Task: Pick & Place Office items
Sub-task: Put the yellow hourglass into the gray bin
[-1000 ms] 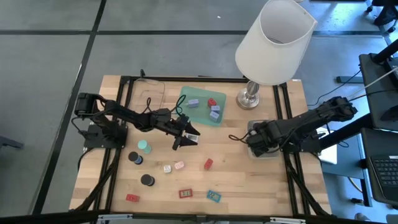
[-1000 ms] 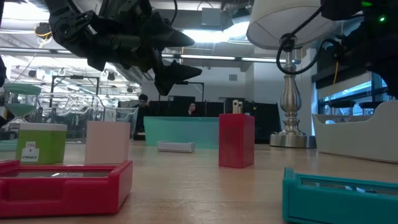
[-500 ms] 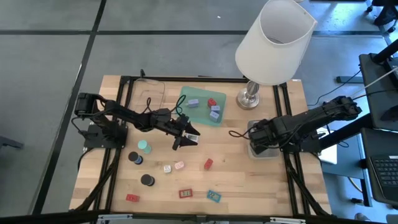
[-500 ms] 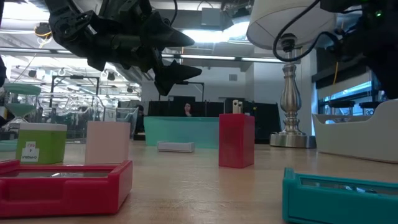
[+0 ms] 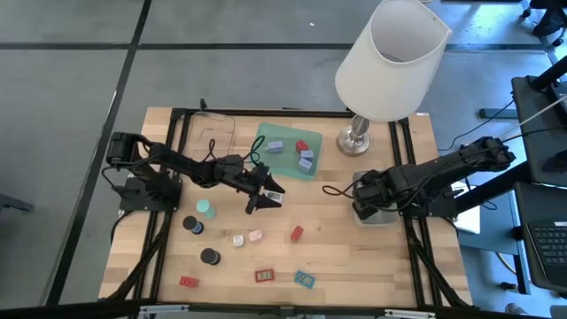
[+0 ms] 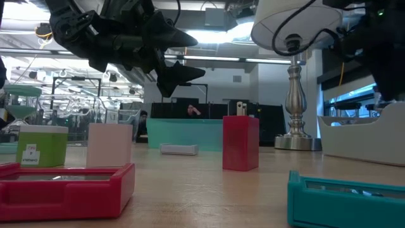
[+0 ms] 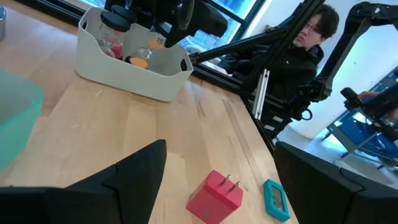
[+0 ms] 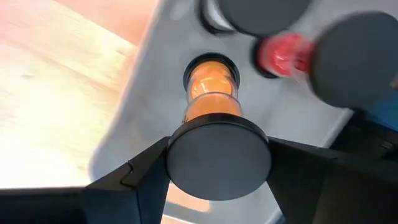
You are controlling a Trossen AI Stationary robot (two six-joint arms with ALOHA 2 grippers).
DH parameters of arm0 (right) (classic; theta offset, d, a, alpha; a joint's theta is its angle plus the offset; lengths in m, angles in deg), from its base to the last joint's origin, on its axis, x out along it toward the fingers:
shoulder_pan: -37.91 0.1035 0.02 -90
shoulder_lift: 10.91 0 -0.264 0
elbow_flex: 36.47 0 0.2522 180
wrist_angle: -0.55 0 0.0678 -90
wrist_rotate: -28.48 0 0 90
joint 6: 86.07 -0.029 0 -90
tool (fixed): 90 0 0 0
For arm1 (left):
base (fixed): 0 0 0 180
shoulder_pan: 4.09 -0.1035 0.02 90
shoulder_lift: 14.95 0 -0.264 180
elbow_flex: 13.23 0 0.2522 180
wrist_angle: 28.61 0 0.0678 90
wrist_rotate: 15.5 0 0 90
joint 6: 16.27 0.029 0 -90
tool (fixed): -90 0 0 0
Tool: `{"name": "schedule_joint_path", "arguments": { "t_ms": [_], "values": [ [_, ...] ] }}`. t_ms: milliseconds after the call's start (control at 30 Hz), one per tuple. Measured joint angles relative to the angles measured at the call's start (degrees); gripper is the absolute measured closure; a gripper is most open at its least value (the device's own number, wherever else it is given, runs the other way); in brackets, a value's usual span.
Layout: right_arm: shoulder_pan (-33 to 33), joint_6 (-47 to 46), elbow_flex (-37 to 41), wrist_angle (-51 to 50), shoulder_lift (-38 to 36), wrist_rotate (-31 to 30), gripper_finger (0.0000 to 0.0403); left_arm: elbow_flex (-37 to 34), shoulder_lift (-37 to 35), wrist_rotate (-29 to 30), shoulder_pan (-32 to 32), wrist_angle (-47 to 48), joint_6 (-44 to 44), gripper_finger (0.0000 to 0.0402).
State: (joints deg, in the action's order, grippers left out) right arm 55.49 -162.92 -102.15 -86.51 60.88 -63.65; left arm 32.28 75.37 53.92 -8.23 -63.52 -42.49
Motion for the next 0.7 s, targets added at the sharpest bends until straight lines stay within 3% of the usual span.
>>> {"name": "schedule_joint_path", "arguments": {
  "t_ms": [233,700],
  "values": [
    [-0.4,2.5,0.0,6.9,0.0,-2.9,0.0179,0.0,0.0,0.0,0.0,0.0,0.0,0.0107],
    [-3.2,4.0,0.0,6.5,2.3,-3.0,0.0179,0.0,0.0,-0.1,0.0,0.0,0.0,0.0107]
  ]
}}
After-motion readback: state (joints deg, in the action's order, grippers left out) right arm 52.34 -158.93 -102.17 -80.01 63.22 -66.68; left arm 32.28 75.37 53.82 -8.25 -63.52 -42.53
